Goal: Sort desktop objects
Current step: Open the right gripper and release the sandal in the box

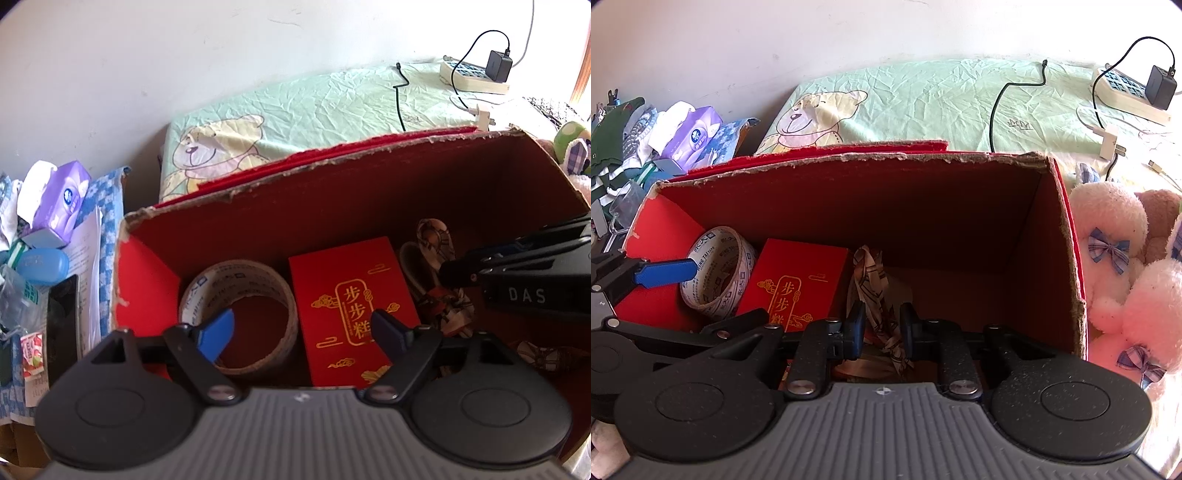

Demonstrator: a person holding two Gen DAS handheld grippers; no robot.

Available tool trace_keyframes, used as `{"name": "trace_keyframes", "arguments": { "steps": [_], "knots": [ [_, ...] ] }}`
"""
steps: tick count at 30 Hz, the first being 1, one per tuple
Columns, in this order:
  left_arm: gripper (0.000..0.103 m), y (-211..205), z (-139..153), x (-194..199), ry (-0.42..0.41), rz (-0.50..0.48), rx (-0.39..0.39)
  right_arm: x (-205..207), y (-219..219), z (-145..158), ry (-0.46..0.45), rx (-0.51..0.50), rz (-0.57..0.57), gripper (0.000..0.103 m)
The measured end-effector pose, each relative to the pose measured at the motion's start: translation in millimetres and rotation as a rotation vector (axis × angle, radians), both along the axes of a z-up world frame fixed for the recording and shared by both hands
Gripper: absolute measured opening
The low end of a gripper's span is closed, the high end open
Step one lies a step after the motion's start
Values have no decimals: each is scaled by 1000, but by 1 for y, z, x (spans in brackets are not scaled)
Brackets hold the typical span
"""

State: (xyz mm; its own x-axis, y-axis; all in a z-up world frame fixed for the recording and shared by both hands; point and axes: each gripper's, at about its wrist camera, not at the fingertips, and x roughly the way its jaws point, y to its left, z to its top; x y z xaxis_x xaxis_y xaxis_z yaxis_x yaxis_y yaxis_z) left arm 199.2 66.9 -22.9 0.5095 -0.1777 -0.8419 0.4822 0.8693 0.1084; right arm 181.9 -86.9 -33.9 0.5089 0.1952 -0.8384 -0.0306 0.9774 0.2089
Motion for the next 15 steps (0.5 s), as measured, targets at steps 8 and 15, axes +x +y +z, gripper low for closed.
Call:
{"name": "trace_keyframes", "arguments": {
  "steps": [8, 15],
  "knots": [
    [84, 1, -1, 1, 14, 0, -2, -2, -3, 1, -20, 30, 4, 21],
    [85, 1, -2, 1, 12, -6, -15, -1, -2, 2, -23, 32, 20, 24]
  ]
}}
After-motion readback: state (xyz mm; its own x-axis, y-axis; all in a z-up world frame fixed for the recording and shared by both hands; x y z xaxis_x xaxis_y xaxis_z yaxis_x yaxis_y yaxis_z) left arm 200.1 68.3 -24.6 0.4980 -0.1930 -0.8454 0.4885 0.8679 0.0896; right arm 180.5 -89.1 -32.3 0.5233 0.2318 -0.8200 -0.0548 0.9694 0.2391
